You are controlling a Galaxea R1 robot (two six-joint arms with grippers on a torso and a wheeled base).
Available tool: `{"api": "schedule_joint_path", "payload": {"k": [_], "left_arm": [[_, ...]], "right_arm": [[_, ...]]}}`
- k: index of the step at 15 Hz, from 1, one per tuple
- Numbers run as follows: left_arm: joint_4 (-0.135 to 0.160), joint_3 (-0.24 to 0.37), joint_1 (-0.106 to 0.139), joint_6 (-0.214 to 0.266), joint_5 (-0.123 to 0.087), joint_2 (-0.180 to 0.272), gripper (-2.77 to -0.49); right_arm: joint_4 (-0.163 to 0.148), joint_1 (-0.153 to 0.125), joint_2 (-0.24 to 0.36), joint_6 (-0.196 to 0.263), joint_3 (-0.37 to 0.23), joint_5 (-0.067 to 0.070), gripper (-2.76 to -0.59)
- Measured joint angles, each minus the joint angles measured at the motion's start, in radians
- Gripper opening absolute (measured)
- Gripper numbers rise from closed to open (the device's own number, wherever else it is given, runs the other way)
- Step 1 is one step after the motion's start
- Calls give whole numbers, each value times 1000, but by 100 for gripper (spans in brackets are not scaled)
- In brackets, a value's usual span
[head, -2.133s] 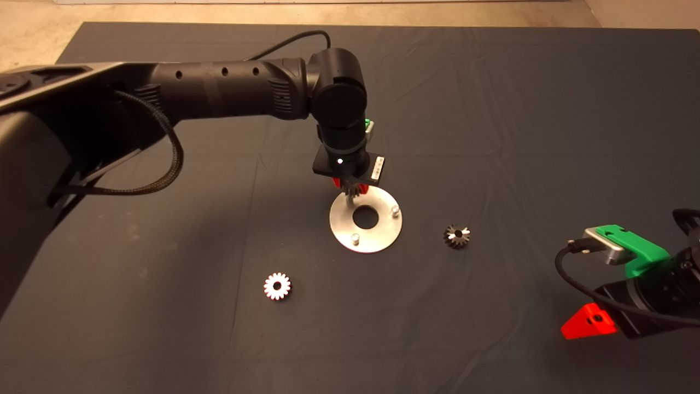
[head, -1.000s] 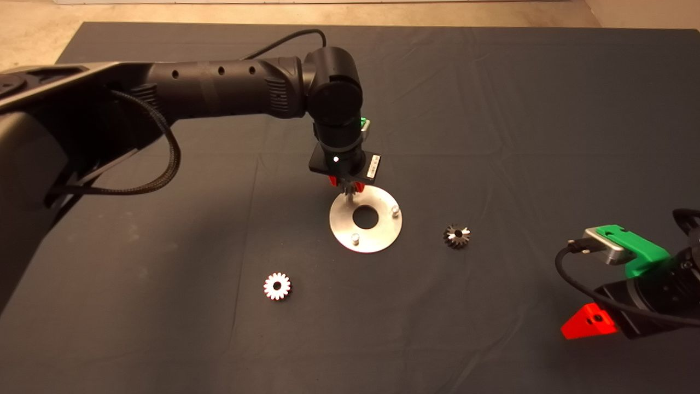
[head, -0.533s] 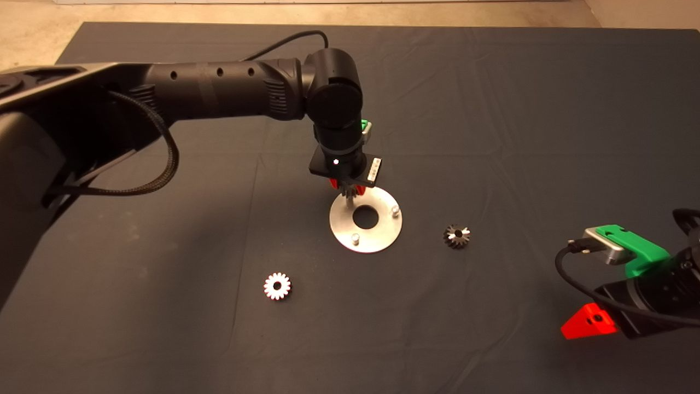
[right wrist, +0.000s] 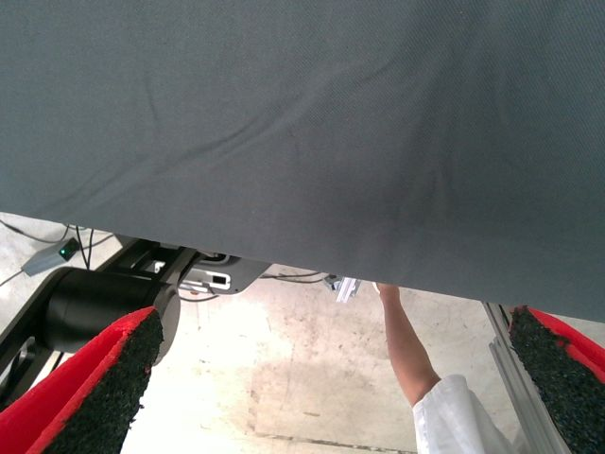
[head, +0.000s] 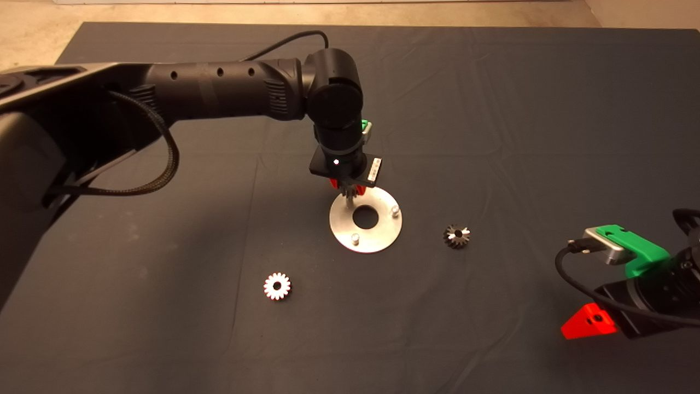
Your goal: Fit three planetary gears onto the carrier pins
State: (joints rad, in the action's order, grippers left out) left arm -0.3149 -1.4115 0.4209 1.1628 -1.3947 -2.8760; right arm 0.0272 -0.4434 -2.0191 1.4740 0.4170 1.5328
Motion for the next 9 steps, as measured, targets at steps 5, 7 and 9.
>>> {"api": "schedule_joint_path", "payload": {"k": [5, 7, 9], "left_arm": [[-3, 0, -2, 0, -2, 1, -240], [-3, 0, -2, 0, -2, 1, -240], [-3, 0, -2, 0, -18, 0, -240]], "right_arm": [[0, 0, 0, 0, 0, 0, -62], [0, 0, 0, 0, 0, 0, -62], [0, 0, 0, 0, 0, 0, -62]]}}
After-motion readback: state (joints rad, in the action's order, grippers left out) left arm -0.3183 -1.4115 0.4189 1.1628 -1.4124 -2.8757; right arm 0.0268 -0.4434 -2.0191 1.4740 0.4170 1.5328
